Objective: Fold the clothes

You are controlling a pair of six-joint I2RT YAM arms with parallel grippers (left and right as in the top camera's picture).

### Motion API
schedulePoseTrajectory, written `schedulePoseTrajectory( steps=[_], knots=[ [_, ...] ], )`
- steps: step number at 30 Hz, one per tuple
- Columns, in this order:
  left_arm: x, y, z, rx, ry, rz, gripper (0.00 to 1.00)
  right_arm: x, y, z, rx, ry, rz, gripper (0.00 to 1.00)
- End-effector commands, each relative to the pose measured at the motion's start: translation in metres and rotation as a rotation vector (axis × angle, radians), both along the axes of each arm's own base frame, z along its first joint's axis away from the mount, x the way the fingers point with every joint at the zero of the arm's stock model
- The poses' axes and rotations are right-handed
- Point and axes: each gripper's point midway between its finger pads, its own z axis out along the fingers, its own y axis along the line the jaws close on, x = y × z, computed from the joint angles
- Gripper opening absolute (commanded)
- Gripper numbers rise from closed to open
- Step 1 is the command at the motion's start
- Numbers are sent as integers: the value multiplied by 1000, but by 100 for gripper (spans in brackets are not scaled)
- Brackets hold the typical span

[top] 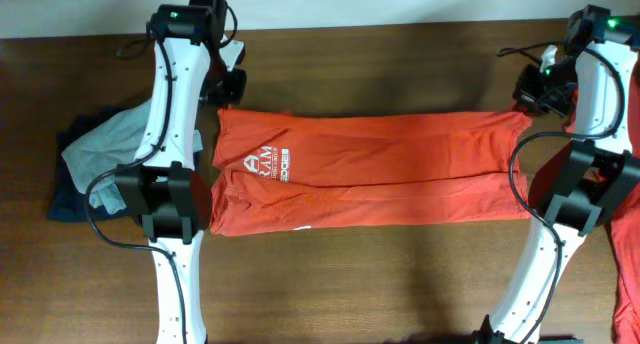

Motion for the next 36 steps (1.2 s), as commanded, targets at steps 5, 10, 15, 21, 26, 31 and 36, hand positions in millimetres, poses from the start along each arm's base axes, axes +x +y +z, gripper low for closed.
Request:
schedulePoseTrajectory(
  steps=[5, 10, 15, 21, 26, 31, 36],
  knots=[
    [-18, 14, 17, 39, 32, -19, 0, -26, -13, 28, -117, 63, 9, 4],
    [-17, 17, 17, 52, 32, -23, 1, -39, -16, 28, -139, 118, 12, 4],
    [-16, 27, 18, 113, 29, -72, 2, -37, -16, 28, -145, 114, 14, 4],
    [-17, 17, 17, 59, 32, -100, 3, -35, -13, 27, -130, 104, 15, 4],
    [-23, 15, 8, 46, 72, -161, 4, -37, -10, 21, -109, 122, 17, 4],
    [-32, 1, -11, -52, 129, -185, 2, -37, -5, 14, -78, 129, 21, 4],
    [-38, -11, -18, -123, 161, -204, 2, -40, -3, 13, -74, 141, 22, 4]
  ],
)
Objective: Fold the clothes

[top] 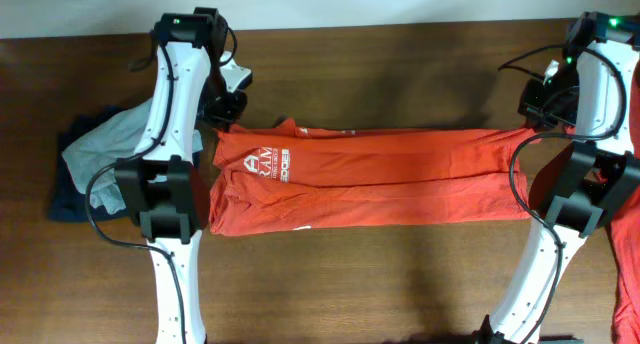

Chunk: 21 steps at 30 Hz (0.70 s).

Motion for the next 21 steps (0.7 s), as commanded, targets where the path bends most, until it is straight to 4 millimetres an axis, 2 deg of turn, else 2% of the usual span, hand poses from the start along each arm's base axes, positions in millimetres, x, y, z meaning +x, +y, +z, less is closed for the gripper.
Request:
schedulePoseTrajectory(
  steps=[1, 8, 15, 21],
  knots=[
    [-5, -9, 10, -79, -4, -25, 2, 0, 5, 12, 0, -21, 17, 4],
    [-9, 3, 8, -33, 16, -19, 4, -5, 7, 4, -1, 11, 24, 10],
    [-17, 2, -1, -29, 56, -21, 7, -14, 9, -30, 19, 67, 19, 7],
    [-31, 4, -12, -23, 125, -19, 7, -17, -1, -32, -34, 85, 25, 8]
  ],
)
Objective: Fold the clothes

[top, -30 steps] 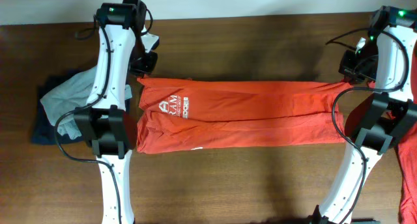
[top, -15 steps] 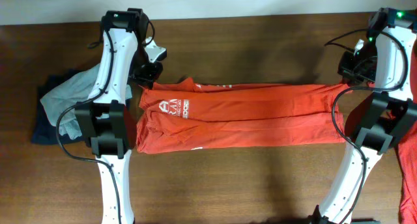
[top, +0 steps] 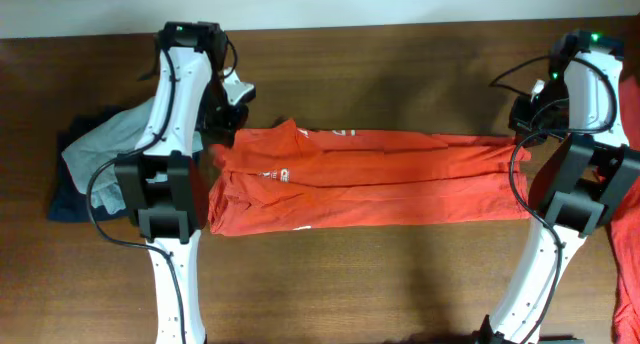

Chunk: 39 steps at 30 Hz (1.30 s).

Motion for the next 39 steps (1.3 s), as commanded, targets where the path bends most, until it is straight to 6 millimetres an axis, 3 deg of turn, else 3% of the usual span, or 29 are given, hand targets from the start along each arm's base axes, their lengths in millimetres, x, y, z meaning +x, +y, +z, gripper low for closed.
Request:
schedulePoseTrajectory(
  steps=[1, 4, 7, 9, 13, 16, 18, 20, 22, 25, 28, 33, 35, 39],
  knots=[
    [-7, 4, 6, 1, 7, -11, 7, -5, -12, 9, -86, 11, 18, 8],
    [-9, 4, 4, 2, 18, -10, 6, -6, -13, 10, -90, 18, 20, 14],
    [-8, 4, 4, 2, 11, -11, 6, -6, -9, 10, -72, 14, 18, 37],
    [-7, 5, 4, 5, 8, -10, 6, -5, -11, 10, -76, 13, 16, 46],
    [2, 6, 12, 10, -33, 23, 6, -3, -16, 13, -63, -12, -43, 47],
    [19, 6, 39, 8, -132, 81, 15, 7, -8, 25, 66, -93, -65, 43],
    [32, 5, 66, -2, -229, 125, 17, 17, 5, 46, 199, -196, -38, 41],
    [41, 4, 100, -17, -338, 156, 28, 21, 12, 71, 275, -279, -18, 42],
    [45, 4, 143, -39, -459, 189, 28, 20, 18, 104, 314, -363, 2, 45],
    [37, 4, 203, -73, -614, 227, 29, 15, 26, 154, 317, -487, 44, 47],
    [14, 6, 262, -110, -754, 268, 30, 2, 36, 213, 260, -622, 87, 49],
    [-26, 9, 323, -155, -897, 306, 30, -35, 62, 293, 165, -807, 162, 54],
    [-40, 14, 341, -158, -947, 344, 31, -53, 73, 319, 129, -868, 188, 62],
    [-60, 28, 359, -117, -1004, 404, 34, -82, 87, 350, 59, -940, 206, 91]
  ],
)
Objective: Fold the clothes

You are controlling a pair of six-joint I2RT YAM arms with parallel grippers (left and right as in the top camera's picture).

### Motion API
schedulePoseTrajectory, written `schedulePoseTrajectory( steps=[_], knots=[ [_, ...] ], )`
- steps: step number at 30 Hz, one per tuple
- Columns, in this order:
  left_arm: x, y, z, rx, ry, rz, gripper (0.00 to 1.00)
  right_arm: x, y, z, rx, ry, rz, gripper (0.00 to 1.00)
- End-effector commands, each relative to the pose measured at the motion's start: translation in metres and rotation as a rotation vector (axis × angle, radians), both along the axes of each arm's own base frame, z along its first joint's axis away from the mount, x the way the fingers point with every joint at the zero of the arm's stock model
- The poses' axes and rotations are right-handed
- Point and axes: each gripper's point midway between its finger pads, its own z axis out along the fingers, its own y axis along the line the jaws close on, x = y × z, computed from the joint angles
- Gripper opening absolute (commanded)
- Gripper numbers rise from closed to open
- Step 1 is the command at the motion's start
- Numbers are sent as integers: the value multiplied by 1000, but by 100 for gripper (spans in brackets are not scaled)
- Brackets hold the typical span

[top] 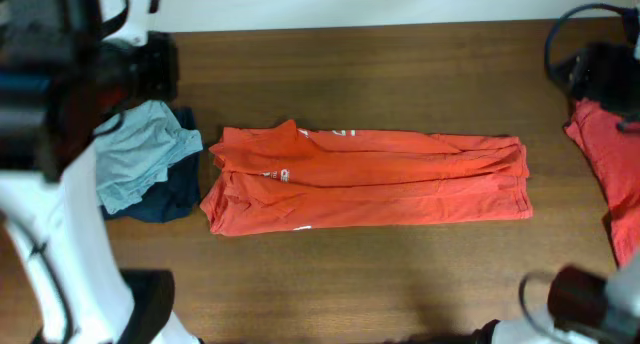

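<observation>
An orange T-shirt [365, 179] lies across the middle of the wooden table [380, 74]. It is folded into a long band, with its far edge turned over toward the front and a white logo near its left end. Nothing holds it. My left arm [50, 184] fills the left edge as a large blur close to the camera. My right arm [600, 69] shows as a dark blur at the upper right, and another part [585, 304] shows at the lower right. Neither gripper's fingers are visible.
A pale blue-grey garment [140, 149] lies on a navy one [170, 194], just left of the shirt. A red garment [605, 159] hangs at the table's right edge. A pale wall runs along the far edge.
Both grippers, which were at the shirt's far corners, are gone from the cloth. The arms now loom blurred at the frame edges. The shirt lies folded, much as before.
At first the shirt lay wide, with a gripper at each far corner. Then the far edge was lifted and brought forward, narrowing the shirt step by step. Now the folded band lies free and both arms have drawn back to the sides.
</observation>
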Motion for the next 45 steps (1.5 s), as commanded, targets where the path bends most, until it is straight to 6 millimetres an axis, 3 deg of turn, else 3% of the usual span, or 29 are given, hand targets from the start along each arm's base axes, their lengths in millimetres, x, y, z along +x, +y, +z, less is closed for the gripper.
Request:
schedulePoseTrajectory(
  steps=[1, 4, 9, 13, 15, 21, 25, 31, 40, 45],
  knots=[
    [-6, 12, -2, -2, 17, 86, 35, -16, 6, 13, -45, -20, -33, 93],
    [-5, 12, -21, 5, 87, 90, 38, -20, -5, 8, -84, 16, -113, 100],
    [8, 13, -92, 33, 315, 116, 39, 3, -15, -31, -53, 120, -102, 99],
    [23, 4, -146, 53, 419, 97, 41, 32, -27, -95, -25, 263, -54, 99],
    [30, -6, -175, 64, 454, 74, 43, 43, -35, -139, -4, 360, -20, 99],
    [33, -29, -224, 88, 506, 19, 54, 56, -61, -247, 107, 570, 14, 98],
    [30, -35, -237, 97, 528, 4, 57, 56, -73, -298, 224, 635, 49, 99],
    [30, -36, -239, 101, 531, -2, 59, 48, -96, -336, 345, 655, 31, 99],
    [40, -7, -236, 155, 500, 71, 79, 28, -118, -345, 351, 668, 32, 99],
    [44, 2, -236, 139, 493, 94, 81, 21, -105, -353, 378, 642, 134, 99]
  ],
)
